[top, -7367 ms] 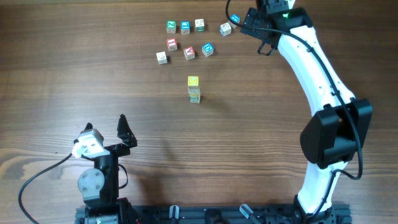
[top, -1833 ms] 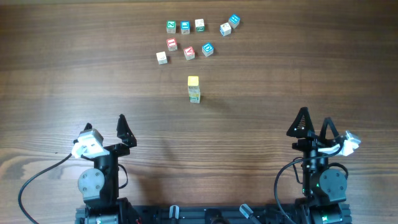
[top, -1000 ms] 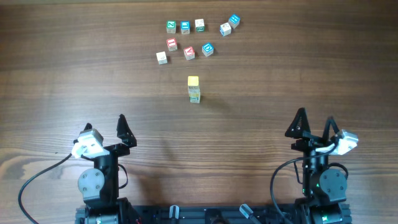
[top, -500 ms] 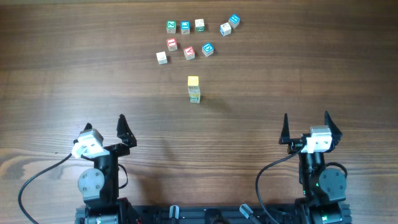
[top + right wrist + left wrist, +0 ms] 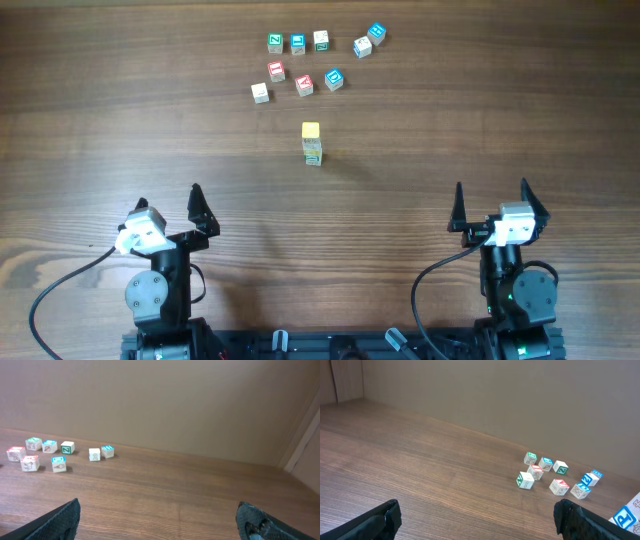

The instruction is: Form a tower

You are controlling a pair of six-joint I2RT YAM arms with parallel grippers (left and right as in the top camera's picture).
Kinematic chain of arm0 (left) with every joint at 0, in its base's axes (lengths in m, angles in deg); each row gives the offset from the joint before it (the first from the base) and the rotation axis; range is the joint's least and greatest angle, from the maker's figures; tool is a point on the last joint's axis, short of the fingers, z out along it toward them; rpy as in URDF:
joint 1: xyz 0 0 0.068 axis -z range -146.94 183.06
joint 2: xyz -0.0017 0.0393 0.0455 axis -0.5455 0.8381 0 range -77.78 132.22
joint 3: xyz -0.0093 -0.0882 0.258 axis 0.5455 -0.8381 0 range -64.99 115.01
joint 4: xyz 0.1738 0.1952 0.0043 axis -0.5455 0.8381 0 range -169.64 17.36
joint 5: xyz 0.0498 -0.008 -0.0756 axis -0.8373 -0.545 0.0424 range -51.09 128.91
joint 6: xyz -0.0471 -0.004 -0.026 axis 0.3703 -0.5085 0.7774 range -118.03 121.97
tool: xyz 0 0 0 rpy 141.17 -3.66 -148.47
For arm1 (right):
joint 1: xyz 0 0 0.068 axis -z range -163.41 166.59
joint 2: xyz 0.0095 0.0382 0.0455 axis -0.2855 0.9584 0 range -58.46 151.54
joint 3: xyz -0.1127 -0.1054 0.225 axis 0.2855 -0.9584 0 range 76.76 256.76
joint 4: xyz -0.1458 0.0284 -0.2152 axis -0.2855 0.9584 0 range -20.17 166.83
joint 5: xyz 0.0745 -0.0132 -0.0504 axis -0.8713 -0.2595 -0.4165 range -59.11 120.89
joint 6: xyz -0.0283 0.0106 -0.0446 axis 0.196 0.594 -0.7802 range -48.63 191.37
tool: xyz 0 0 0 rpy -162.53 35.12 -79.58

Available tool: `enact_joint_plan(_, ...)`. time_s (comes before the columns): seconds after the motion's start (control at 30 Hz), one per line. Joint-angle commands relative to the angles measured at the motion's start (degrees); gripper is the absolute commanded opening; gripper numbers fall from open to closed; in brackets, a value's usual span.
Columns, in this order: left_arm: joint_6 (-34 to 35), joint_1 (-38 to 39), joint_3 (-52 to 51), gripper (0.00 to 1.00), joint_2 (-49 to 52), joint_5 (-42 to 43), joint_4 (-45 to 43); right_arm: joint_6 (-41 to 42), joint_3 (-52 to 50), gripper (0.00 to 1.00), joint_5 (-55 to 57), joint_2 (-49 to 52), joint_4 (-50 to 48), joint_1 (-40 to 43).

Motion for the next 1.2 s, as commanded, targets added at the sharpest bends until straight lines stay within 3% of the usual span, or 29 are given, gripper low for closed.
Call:
enact_joint_plan(0.0,-0.9,0.2,0.0,1.00,-0.5,-0.3,0.3,1.5,-0.2,1.00,-1.0,0.3,0.0,0.2)
enact_joint_plan(0.3,-0.9,0.2,0.0,1.00,-0.5,-0.3,0.3,5.9,-0.2,1.00,-0.9,0.3,0.3,0.2)
enact_joint_plan(1.17,-0.9,0.2,0.0,1.00,-0.5,-0.3,0.3,6.0,-0.2,1.00,-0.9,0.3,0.2,0.2)
